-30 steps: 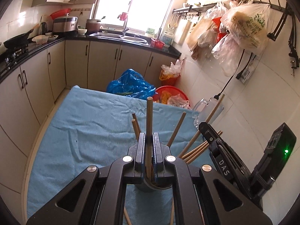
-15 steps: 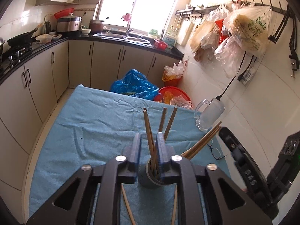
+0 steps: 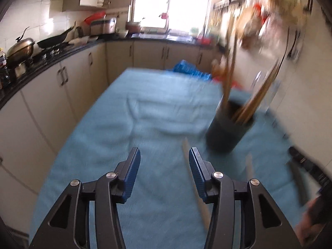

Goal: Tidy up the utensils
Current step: 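Move the open right gripper back toward the chopsticks on the towel, then close the right gripper on the last wooden chopstick on the towel, then lift the grasped chopstick upright with the right gripper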

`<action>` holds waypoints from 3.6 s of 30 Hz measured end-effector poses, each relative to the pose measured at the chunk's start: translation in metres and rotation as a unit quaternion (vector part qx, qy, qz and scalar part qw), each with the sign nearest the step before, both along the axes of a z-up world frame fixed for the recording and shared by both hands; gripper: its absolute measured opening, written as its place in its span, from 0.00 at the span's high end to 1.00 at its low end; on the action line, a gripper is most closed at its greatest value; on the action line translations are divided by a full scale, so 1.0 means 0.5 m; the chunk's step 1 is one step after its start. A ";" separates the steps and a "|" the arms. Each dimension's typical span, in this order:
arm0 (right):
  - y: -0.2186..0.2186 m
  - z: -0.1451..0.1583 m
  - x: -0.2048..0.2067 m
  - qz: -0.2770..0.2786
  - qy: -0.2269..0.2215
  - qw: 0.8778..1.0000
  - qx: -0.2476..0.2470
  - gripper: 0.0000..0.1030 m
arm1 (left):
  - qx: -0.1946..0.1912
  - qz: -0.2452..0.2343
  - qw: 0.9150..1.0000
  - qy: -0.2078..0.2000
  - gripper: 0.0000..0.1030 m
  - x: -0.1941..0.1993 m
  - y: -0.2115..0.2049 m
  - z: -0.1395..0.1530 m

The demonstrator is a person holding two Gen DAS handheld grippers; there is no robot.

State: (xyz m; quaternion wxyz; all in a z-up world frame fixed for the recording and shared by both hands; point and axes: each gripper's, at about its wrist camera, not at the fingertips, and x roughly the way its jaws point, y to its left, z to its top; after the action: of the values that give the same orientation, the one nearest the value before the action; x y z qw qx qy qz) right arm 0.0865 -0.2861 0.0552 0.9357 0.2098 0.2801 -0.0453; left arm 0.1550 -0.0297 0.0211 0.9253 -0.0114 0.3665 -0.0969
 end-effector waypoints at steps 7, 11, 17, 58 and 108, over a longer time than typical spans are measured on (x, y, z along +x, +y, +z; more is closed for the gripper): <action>0.010 -0.084 0.011 0.024 0.068 0.996 0.043 0.56 | 0.008 0.009 0.999 0.042 0.54 -0.004 0.015 -0.107; 0.030 -0.109 0.039 0.041 0.106 0.993 0.044 0.58 | -0.009 -0.006 0.998 0.059 0.54 0.001 0.014 -0.121; 0.060 -0.144 0.087 0.045 0.162 0.985 0.028 0.69 | -0.020 -0.010 0.998 0.064 0.54 0.001 0.018 -0.121; -0.010 -0.107 0.025 0.038 0.042 0.997 0.058 0.92 | 0.036 -0.028 0.991 0.127 0.94 0.093 -0.115 -0.107; 0.075 0.037 -0.068 0.069 -0.041 0.997 0.006 0.92 | -0.024 -0.054 0.998 -0.023 0.94 -0.085 -0.043 0.106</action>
State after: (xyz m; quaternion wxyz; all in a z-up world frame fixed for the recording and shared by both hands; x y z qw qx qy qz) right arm 0.0527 -0.2484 0.0739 0.9462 0.1970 0.2550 0.0292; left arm 0.1124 -0.0510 0.0740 0.9262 -0.0113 0.3433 -0.1555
